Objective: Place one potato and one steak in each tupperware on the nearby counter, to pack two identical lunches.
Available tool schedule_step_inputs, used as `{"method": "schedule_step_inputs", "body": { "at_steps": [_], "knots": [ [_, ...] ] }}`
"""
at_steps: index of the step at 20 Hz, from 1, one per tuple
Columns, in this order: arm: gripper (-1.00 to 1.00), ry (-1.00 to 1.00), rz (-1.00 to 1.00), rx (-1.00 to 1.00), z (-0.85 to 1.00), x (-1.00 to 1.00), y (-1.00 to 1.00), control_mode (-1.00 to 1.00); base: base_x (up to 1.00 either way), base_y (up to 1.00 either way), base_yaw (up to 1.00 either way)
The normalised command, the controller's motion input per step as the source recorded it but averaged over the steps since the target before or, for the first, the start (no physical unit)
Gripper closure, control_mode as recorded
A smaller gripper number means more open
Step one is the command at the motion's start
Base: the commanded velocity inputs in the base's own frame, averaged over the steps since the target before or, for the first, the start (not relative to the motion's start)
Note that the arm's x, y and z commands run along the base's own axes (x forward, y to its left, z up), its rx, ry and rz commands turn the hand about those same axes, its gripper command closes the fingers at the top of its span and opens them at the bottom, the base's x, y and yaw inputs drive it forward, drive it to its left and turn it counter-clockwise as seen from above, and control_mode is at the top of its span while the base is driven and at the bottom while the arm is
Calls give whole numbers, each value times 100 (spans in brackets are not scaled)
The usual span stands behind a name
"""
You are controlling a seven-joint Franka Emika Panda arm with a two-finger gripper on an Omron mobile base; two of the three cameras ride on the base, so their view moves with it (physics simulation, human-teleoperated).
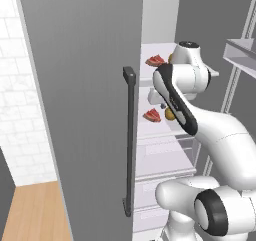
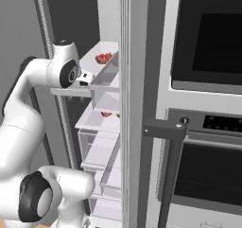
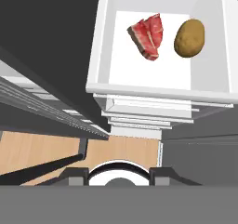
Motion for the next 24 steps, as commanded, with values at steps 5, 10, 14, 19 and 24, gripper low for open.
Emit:
{"method": "schedule_step_inputs", "body": {
  "at_steps": [5,10,14,19,24],
  "knots": [
    [-100,-7,-1,0,-13,2,-25,-100,0,0,0],
    [-100,-21,-9,0,-46,8,-73,-100,0,0,0],
    [-100,-14,-21,0,-40,54,-59,-100,0,0,0],
    [-100,-9,-14,0,-47,68,-19,-100,0,0,0],
    [-100,-6,-3,0,-49,80,-1,-100,0,0,0]
  ]
}}
